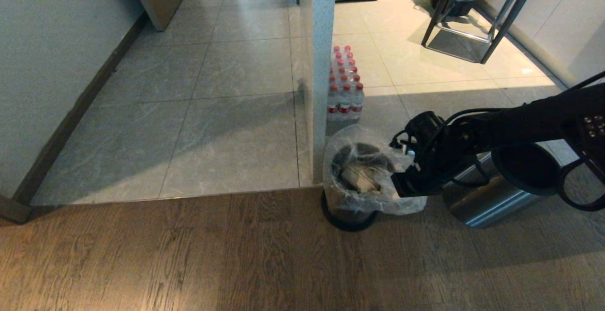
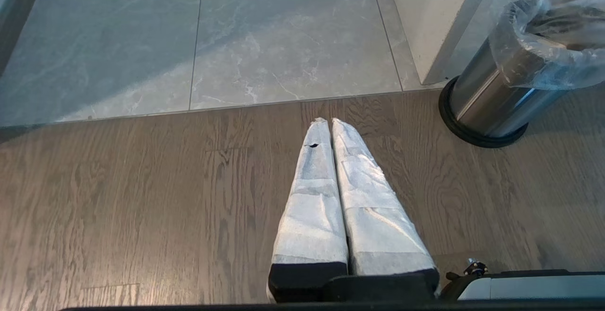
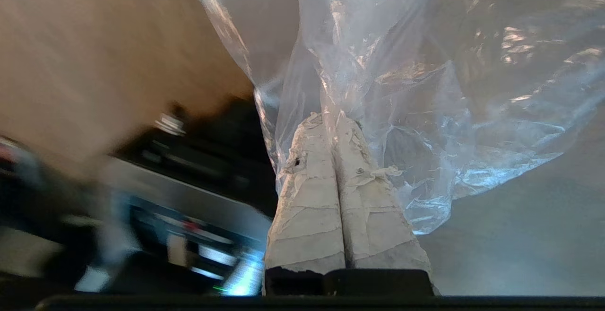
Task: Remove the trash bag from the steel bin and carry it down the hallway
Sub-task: Pick up the trash bag
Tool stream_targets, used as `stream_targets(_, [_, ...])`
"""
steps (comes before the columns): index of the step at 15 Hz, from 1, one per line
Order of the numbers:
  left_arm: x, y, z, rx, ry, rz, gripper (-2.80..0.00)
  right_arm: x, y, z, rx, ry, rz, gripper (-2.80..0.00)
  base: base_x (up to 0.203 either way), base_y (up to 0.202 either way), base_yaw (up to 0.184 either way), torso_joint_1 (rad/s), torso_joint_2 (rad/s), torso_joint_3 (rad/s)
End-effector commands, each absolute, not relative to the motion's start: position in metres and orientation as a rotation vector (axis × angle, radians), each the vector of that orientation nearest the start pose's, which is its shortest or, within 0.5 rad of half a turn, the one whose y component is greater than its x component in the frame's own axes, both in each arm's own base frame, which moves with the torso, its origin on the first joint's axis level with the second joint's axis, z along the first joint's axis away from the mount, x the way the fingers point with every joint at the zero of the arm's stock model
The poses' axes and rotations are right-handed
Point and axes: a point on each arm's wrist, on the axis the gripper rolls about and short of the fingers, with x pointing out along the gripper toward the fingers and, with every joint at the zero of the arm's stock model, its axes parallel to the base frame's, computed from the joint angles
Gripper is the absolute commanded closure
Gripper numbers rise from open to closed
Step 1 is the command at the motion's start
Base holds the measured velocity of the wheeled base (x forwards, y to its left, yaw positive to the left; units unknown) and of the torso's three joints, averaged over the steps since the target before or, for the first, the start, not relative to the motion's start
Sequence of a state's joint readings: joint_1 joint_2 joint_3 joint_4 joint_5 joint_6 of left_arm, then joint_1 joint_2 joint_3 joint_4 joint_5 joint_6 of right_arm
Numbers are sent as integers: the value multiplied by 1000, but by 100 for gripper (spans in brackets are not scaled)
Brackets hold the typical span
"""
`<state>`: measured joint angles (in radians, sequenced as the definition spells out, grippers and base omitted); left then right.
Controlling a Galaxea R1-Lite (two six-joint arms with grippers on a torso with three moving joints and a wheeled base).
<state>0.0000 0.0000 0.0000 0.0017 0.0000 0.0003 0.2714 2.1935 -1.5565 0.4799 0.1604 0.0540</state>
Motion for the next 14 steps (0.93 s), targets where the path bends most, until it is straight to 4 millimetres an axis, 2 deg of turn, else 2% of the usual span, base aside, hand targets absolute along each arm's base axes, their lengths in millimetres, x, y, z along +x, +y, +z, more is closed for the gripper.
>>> stream_targets(1, [-23, 0, 75, 0, 2, 0, 0, 384, 116, 87, -110, 1193, 353, 0, 0, 0, 0, 0, 0, 0])
stream_targets(8, [-23, 0, 75, 0, 2, 0, 0, 378, 135, 60, -268, 1247, 391, 0, 0, 0, 0, 0, 0, 0])
stream_targets(11, [-23, 0, 75, 0, 2, 0, 0, 396, 141, 57, -249, 1146, 383, 0, 0, 0, 0, 0, 0, 0])
stream_targets(14, [-23, 0, 75, 0, 2, 0, 0, 416, 147, 69, -225, 978, 385, 0, 0, 0, 0, 0, 0, 0])
